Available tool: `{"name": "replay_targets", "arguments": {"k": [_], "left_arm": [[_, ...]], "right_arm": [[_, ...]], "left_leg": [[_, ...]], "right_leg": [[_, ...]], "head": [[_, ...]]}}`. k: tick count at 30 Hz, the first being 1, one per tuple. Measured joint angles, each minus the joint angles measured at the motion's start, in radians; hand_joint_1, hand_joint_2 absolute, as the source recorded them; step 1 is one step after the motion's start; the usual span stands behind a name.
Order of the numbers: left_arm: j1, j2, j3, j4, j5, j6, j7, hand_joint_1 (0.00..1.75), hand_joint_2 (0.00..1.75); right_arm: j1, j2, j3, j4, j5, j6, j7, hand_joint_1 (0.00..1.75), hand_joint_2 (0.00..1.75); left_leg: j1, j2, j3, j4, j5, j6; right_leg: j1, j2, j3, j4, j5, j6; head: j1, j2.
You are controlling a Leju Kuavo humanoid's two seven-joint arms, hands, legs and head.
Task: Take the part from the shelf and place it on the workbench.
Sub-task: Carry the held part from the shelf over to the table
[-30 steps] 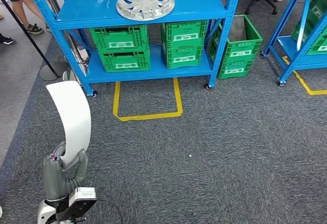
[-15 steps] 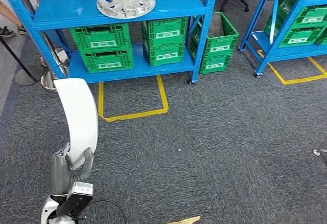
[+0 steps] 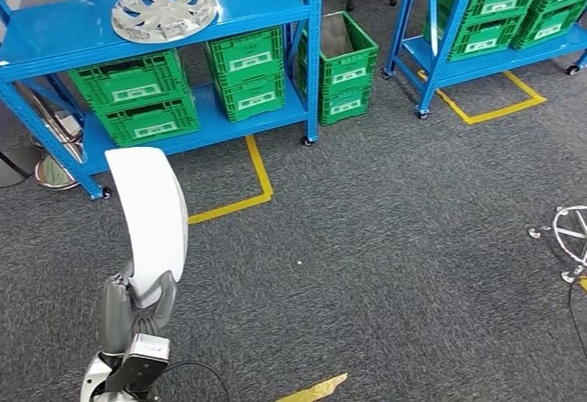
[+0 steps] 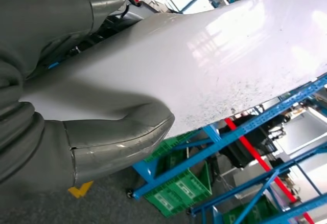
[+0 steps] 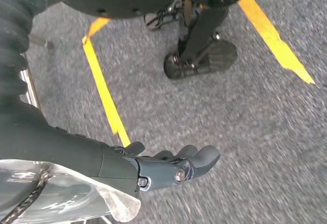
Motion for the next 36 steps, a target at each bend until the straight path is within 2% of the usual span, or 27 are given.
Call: {"name": "replay_targets", "arguments": {"k": [1,2,4,5,7,8,10,11,13,14,15,16,17,19,20,21,22,24,26,28,30,31,32,33,34,35,36], "left_arm": [[0.0,0.0,-0.003,0.003,0.004,0.003,-0.005,1.75,1.75],[0.0,0.0,-0.005,0.006,0.007,0.007,-0.009,1.75,1.75],[-0.002,0.001,-0.009,0.009,0.009,0.016,-0.015,1.75,1.75],[-0.003,0.001,-0.011,0.01,0.009,0.018,-0.016,1.75,1.75],[-0.005,0.001,-0.014,0.011,0.01,0.02,-0.017,1.75,1.75],[-0.006,0.001,-0.016,0.011,0.011,0.021,-0.017,1.75,1.75],[-0.008,0.0,-0.019,0.012,0.011,0.023,-0.017,1.75,1.75],[-0.009,0.0,-0.021,0.012,0.011,0.023,-0.017,1.75,1.75],[-0.009,-0.001,-0.023,0.014,0.01,0.024,-0.017,1.75,1.75],[-0.009,-0.001,-0.023,0.015,0.009,0.026,-0.017,1.75,1.75],[-0.009,-0.001,-0.024,0.017,0.004,0.03,-0.017,1.75,1.75],[-0.009,-0.001,-0.025,0.019,-0.004,0.036,-0.018,1.75,1.75],[-0.01,-0.001,-0.027,0.02,-0.013,0.044,-0.018,1.75,1.75],[-0.014,-0.001,-0.031,0.021,-0.026,0.061,-0.021,1.75,1.75],[-0.018,-0.001,-0.033,0.021,-0.029,0.069,-0.024,1.75,1.75],[-0.021,-0.001,-0.034,0.021,-0.028,0.075,-0.027,1.75,1.75],[-0.026,-0.001,-0.037,0.021,-0.024,0.079,-0.03,1.75,1.75],[-0.036,-0.001,-0.044,0.021,-0.006,0.082,-0.036,1.75,1.75],[-0.046,0.0,-0.048,0.021,0.023,0.079,-0.039,1.75,1.75],[-0.049,0.003,-0.048,0.021,0.047,0.065,-0.032,1.75,1.75],[-0.049,0.008,-0.048,0.021,0.065,0.045,-0.024,1.75,1.75],[-0.048,0.01,-0.048,0.021,0.075,0.032,-0.021,1.75,1.75],[-0.048,0.011,-0.048,0.021,0.087,0.018,-0.02,1.75,1.75],[-0.048,0.012,-0.048,0.021,0.1,0.004,-0.018,1.75,1.75],[-0.049,0.013,-0.048,0.021,0.113,-0.01,-0.017,1.75,1.75],[-0.049,0.013,-0.048,0.021,0.124,-0.02,-0.017,1.75,1.75],[-0.049,0.014,-0.048,0.021,0.133,-0.029,-0.018,1.75,1.75]], "right_arm": [[0.002,0.001,0.0,0.0,-0.001,0.0,0.0,0.0,1.75],[0.003,0.002,0.0,0.0,-0.001,0.0,0.0,0.0,1.75],[0.003,0.006,-0.001,0.0,-0.001,0.001,-0.001,0.0,1.75],[0.002,0.007,-0.001,0.0,-0.001,0.001,-0.001,0.0,1.75],[0.001,0.009,-0.001,0.0,-0.001,0.002,-0.001,0.0,1.75],[0.003,0.009,-0.001,0.0,-0.001,0.002,-0.001,0.0,1.75],[0.007,0.009,-0.001,0.0,-0.002,0.002,-0.001,0.0,1.75],[0.008,0.009,-0.001,0.0,-0.002,0.002,-0.002,0.0,1.75],[0.005,0.009,-0.001,0.0,-0.002,0.002,-0.002,0.0,1.75],[0.003,0.009,-0.001,0.0,-0.002,0.002,-0.002,0.0,1.75],[0.003,0.01,-0.001,0.0,-0.002,0.002,-0.002,0.0,1.75],[0.004,0.01,-0.001,0.0,-0.002,0.002,-0.001,0.0,1.75],[0.005,0.01,-0.001,0.0,-0.002,0.003,0.0,0.0,1.75],[0.006,0.01,-0.001,0.0,-0.002,0.005,0.001,0.0,1.75],[0.004,0.01,-0.001,0.0,-0.002,0.006,0.0,0.0,1.75],[0.001,0.01,-0.001,0.0,-0.002,0.008,-0.003,0.0,1.75],[-0.001,0.01,-0.001,0.0,-0.002,0.009,-0.006,0.0,1.75],[0.0,0.01,-0.002,0.0,-0.003,0.008,-0.013,0.0,1.75],[0.0,0.011,-0.002,0.0,-0.003,0.004,-0.015,0.0,1.75],[-0.004,0.012,-0.002,0.0,-0.004,0.002,-0.015,0.0,1.75],[-0.006,0.012,-0.001,0.0,-0.004,0.001,-0.013,0.0,1.75],[-0.005,0.012,-0.001,0.0,-0.004,0.002,-0.012,0.0,1.75],[-0.004,0.012,-0.001,0.0,-0.004,0.001,-0.01,0.0,1.75],[-0.004,0.013,-0.001,0.0,-0.004,0.001,-0.009,0.0,1.75],[-0.005,0.014,-0.001,0.0,-0.005,0.0,-0.008,0.0,1.75],[-0.006,0.016,-0.001,0.0,-0.006,-0.001,-0.009,0.0,1.75],[-0.008,0.017,-0.001,0.0,-0.006,-0.002,-0.01,0.0,1.75]], "left_leg": [[0.0,-0.001,0.003,0.001,0.011,0.002],[0.0,-0.004,0.023,-0.037,0.04,0.006],[0.0,-0.033,0.089,-0.174,0.11,0.017],[0.0,-0.048,0.114,-0.232,0.129,0.021],[-0.002,-0.065,0.13,-0.278,0.135,0.026],[-0.002,-0.059,0.129,-0.282,0.137,0.028],[0.001,-0.042,0.127,-0.288,0.146,0.038],[0.003,-0.033,0.126,-0.292,0.15,0.043],[0.004,-0.011,0.122,-0.294,0.153,0.047],[0.003,0.0,0.12,-0.293,0.153,0.048],[0.003,0.012,0.119,-0.293,0.153,0.048],[0.003,0.023,0.119,-0.293,0.153,0.047],[0.003,0.032,0.119,-0.293,0.153,0.047],[0.002,0.049,0.122,-0.292,0.151,0.042],[-0.001,0.056,0.122,-0.291,0.149,0.038],[-0.003,0.063,0.122,-0.289,0.148,0.032],[-0.006,0.07,0.122,-0.288,0.148,0.026],[-0.006,0.081,0.122,-0.288,0.147,0.016],[-0.002,0.057,0.113,-0.26,0.122,0.005],[0.0,0.017,0.069,-0.154,0.06,-0.001],[0.0,0.002,0.009,-0.023,0.009,-0.001],[0.0,0.0,-0.006,0.006,0.009,0.0],[0.0,-0.002,-0.003,-0.003,0.029,0.003],[0.0,-0.007,0.017,-0.053,0.067,0.008],[0.0,-0.023,0.046,-0.121,0.108,0.013],[0.0,-0.043,0.073,-0.186,0.137,0.019],[0.0,-0.06,0.094,-0.236,0.153,0.022]], "right_leg": [[0.001,0.01,-0.001,0.0,0.002,0.0],[0.002,0.021,-0.001,0.001,0.003,0.001],[0.005,0.041,-0.002,0.004,0.005,0.004],[0.006,0.051,-0.006,0.007,0.007,0.008],[0.005,0.066,-0.017,0.011,0.012,0.019],[0.003,0.073,-0.022,0.011,0.016,0.025],[0.001,0.062,-0.036,0.023,0.007,0.036],[0.001,0.046,-0.052,0.052,-0.013,0.04],[-0.001,0.008,-0.107,0.167,-0.078,0.049],[-0.003,-0.001,-0.136,0.234,-0.107,0.053],[-0.004,-0.006,-0.154,0.28,-0.122,0.056],[-0.005,-0.009,-0.155,0.291,-0.12,0.058],[-0.006,-0.014,-0.135,0.262,-0.099,0.059],[-0.004,-0.04,-0.054,0.126,-0.044,0.055],[-0.001,-0.053,-0.018,0.063,-0.027,0.05],[0.001,-0.063,0.005,0.024,-0.02,0.045],[0.004,-0.065,0.012,0.009,-0.022,0.039],[0.005,-0.05,0.01,0.007,-0.018,0.026],[0.002,-0.035,0.009,0.004,-0.012,0.013],[0.0,-0.018,0.007,0.002,-0.008,0.004],[0.003,0.002,0.005,0.002,-0.007,0.0],[0.005,0.013,0.005,0.003,-0.007,-0.001],[0.006,0.024,0.006,0.003,-0.006,-0.001],[0.007,0.036,0.008,0.004,-0.006,-0.001],[0.007,0.047,0.008,0.005,-0.006,-0.001],[0.009,0.058,0.007,0.007,-0.006,0.001],[0.009,0.068,0.003,0.01,-0.005,0.004]], "head": [[0.0,0.0],[0.0,0.0],[0.0,0.0],[0.0,0.0],[0.001,0.0],[0.001,0.0],[0.003,0.0],[0.007,0.0],[0.014,0.0],[0.015,0.0],[0.015,0.0],[0.015,0.0],[0.015,0.0],[0.015,0.0],[0.015,0.0],[0.015,0.0],[0.014,0.0],[0.014,0.0],[0.012,0.0],[0.008,0.0],[0.007,0.0],[0.006,0.0],[0.006,0.0],[0.006,0.0],[0.006,0.0],[0.007,0.0],[0.007,0.0]]}}
